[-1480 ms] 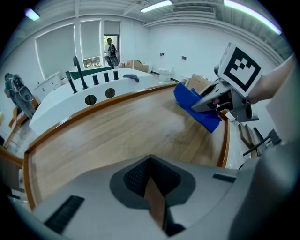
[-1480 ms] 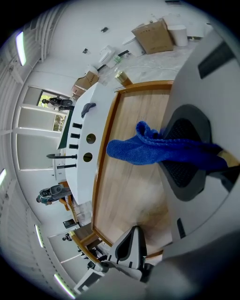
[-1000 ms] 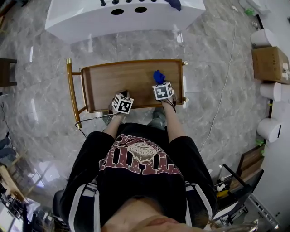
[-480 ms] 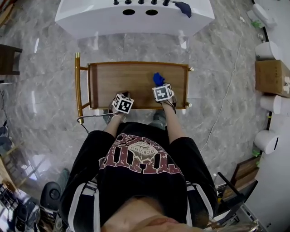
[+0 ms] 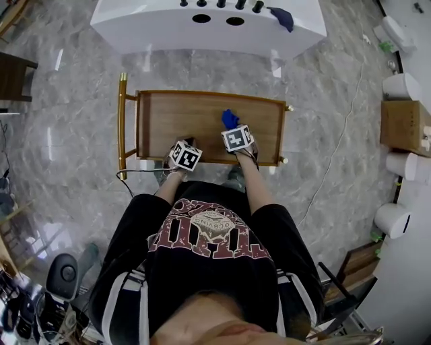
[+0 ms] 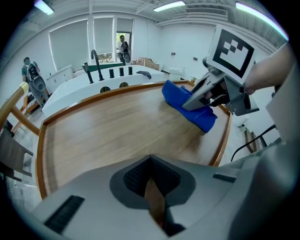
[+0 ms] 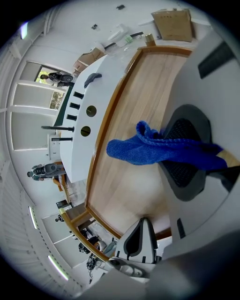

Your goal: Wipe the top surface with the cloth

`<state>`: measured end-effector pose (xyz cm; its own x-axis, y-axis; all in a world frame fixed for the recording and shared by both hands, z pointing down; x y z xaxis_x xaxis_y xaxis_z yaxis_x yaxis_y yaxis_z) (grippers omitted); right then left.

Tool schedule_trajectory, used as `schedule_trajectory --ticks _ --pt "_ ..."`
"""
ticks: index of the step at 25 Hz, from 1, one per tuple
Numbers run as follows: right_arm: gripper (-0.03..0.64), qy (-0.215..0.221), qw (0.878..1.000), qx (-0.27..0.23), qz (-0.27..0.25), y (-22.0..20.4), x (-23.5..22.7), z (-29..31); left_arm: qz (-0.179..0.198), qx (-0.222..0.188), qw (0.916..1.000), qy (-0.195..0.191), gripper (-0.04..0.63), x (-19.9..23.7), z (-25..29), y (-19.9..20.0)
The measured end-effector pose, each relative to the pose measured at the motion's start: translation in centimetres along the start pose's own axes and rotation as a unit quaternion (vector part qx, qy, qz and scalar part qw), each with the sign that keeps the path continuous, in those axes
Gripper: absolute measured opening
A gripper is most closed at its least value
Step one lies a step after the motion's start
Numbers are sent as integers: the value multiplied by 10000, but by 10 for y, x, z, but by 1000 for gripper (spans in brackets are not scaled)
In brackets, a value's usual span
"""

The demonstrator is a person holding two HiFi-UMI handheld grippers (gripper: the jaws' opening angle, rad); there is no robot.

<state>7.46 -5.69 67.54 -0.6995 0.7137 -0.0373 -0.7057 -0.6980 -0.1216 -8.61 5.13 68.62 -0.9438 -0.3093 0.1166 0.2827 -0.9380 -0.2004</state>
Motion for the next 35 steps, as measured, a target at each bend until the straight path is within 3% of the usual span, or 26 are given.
schedule_trajectory --ticks 8,15,20,35 --pt "86 290 9994 76 -184 15 16 7 -414 -30 9991 -61 48 12 -2 -14" --pt "86 387 9982 67 -457 26 33 8 -383 -35 9993 21 48 13 -7 -21" --pt "86 581 9969 52 -529 37 48 12 -324 27 9991 285 48 24 -10 -35" --pt "86 836 9908 -23 -1068 64 95 17 -711 10 9967 384 46 42 -21 -66"
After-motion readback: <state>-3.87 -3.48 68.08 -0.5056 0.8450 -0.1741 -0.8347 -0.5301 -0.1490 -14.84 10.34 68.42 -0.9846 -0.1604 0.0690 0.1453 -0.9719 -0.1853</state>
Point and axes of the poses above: the fingertips, and each gripper's own axes: z forward along the fingers, x to its left, y out of its top, the point moved 8 cm from there along -z, backward along the fingers, and after that the axes turned 13 degrees about x, right-handed, at the moved point
